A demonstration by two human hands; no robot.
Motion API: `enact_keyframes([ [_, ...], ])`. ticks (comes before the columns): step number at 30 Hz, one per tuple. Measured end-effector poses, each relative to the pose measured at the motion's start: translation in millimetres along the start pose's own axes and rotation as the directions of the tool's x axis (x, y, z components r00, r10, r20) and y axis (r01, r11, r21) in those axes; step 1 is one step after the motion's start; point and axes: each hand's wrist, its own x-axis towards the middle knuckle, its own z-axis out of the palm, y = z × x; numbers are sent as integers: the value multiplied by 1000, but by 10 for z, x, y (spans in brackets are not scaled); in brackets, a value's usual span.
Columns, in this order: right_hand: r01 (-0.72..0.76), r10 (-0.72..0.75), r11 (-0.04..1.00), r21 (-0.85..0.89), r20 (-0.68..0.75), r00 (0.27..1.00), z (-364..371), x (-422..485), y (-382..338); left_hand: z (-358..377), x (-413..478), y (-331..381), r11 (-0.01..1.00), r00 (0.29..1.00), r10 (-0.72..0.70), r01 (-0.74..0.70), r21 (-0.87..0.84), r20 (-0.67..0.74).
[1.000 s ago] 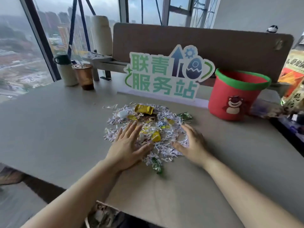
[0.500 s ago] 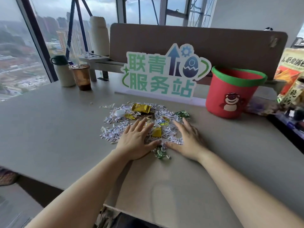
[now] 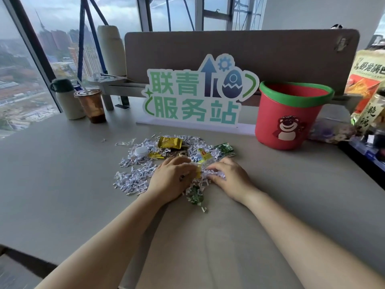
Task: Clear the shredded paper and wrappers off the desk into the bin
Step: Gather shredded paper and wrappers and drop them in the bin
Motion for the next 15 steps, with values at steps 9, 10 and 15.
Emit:
enact_keyframes([
  [9,7,-7,1000,25,-30,1000,-52,2,-49,-2,81,91,993,998,-29,24,-116,-47],
  [10,16,-15,1000,26,-39,999,-56,11,-45,-1,100,95,992,998,-31,25,-126,-45],
  [15,69,-65,997,45,-95,993,-91,108,19,28,240,76,981,998,-18,4,-195,-67],
])
